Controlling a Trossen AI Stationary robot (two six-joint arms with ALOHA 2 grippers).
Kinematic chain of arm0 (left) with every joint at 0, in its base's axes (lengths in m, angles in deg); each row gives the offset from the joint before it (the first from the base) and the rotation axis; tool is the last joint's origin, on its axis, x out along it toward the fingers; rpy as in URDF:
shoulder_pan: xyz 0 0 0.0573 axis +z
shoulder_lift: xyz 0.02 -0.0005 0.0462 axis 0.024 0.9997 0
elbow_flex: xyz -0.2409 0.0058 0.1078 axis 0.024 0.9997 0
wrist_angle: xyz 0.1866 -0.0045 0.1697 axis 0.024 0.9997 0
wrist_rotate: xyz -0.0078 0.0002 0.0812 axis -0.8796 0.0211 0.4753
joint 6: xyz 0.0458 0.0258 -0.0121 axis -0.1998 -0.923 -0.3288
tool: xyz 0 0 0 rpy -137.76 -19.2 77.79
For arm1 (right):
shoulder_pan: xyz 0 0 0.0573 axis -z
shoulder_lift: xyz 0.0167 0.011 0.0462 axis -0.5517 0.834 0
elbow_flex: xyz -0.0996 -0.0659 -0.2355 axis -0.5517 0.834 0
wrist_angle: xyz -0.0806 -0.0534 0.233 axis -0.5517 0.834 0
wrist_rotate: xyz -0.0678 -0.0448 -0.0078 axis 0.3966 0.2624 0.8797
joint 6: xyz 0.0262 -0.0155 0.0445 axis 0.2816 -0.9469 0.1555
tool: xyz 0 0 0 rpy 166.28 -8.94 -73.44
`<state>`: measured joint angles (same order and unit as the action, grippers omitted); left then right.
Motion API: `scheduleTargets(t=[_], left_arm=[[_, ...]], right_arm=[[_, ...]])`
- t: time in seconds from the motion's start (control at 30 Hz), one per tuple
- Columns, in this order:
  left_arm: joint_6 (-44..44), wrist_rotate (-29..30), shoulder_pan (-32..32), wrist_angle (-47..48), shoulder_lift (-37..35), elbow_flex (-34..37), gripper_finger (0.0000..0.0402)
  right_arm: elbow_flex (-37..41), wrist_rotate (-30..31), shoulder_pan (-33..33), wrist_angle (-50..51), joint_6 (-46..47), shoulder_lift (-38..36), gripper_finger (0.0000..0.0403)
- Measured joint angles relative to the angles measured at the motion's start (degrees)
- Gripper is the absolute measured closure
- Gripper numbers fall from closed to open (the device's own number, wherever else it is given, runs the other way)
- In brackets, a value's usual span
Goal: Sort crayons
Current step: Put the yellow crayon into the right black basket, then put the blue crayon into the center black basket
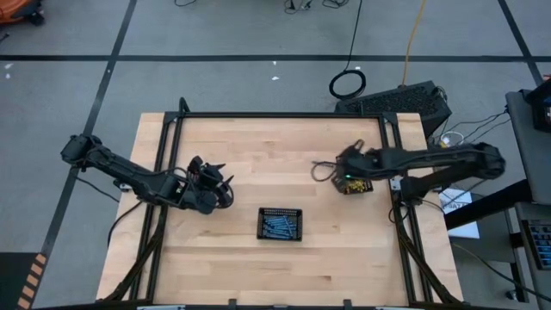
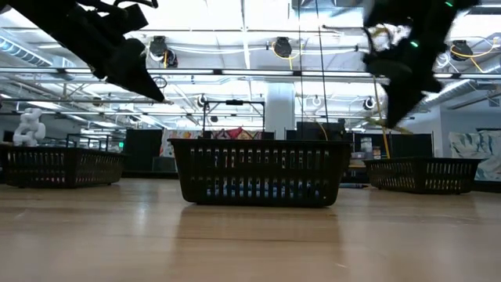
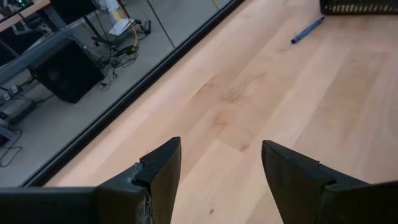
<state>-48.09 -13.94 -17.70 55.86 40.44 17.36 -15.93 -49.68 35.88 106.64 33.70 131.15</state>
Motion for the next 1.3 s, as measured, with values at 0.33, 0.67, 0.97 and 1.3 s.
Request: scheduleTargets(t=[0.33,0.67,0.97,1.3], left_arm=[[-0.3,1.1,-0.2,-1.3,0.0,0.0,0.0180],[-0.8,2.2,0.0,-1.3,0.0,0.0,0.0180],[-1.8,3.4,0.1,-1.3,0.0,0.0,0.0180],[-1.7,3.4,2.1,-1.3,0.0,0.0,0.0180]], right_arm=[[14.4,-3.3,5.7,-8.1,3.9,-8.3,0.0342],[11.9,-11.3,8.1,-30.7,-17.6,-5.9,0.0250],[3.8,-12.5,14.1,-34.4,-36.1,12.8,0.0258],[-9.4,-12.5,17.7,-22.0,-56.1,31.3,0.0259]])
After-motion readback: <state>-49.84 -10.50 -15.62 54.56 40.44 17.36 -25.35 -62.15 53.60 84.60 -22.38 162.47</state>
